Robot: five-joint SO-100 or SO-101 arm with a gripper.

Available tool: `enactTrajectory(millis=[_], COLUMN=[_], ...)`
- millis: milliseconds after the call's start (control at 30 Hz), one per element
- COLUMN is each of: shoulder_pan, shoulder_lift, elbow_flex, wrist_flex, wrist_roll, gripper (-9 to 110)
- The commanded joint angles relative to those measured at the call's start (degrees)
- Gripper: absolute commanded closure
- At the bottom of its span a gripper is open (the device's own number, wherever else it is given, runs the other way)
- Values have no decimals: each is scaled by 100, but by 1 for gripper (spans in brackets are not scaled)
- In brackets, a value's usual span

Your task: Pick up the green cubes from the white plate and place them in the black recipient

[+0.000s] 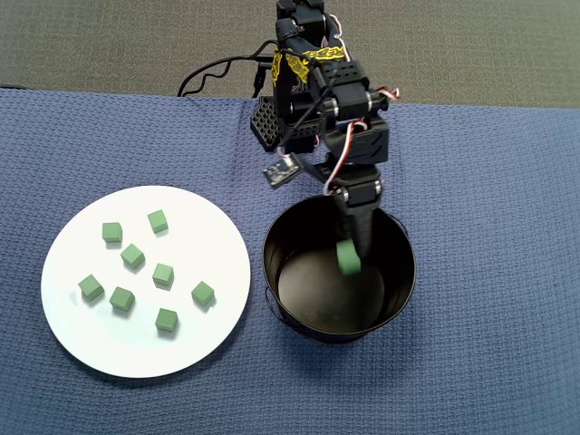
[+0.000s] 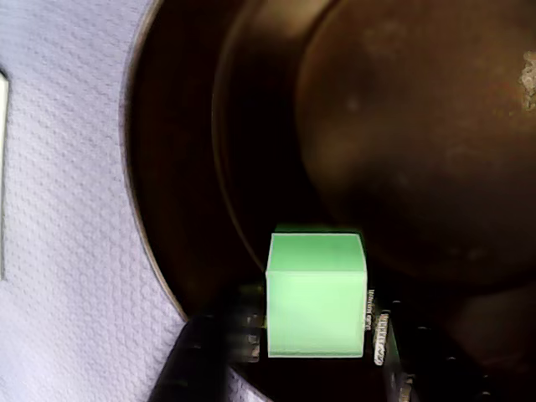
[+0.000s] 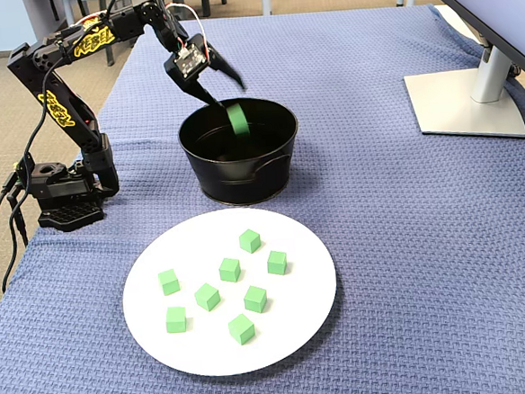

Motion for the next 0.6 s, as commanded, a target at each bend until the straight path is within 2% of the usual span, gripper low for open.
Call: enactTrajectory(millis=[0, 233, 433, 567], shoulder_pan=[123, 1969, 4113, 4922], shoulder_lift=[246, -18, -519, -659], elbow_flex=[-316, -1274, -1301, -650], wrist_flex=[132, 1002, 650, 176], wrist_roll=[-352, -1828, -3067, -3885], gripper=[59, 58, 60, 61])
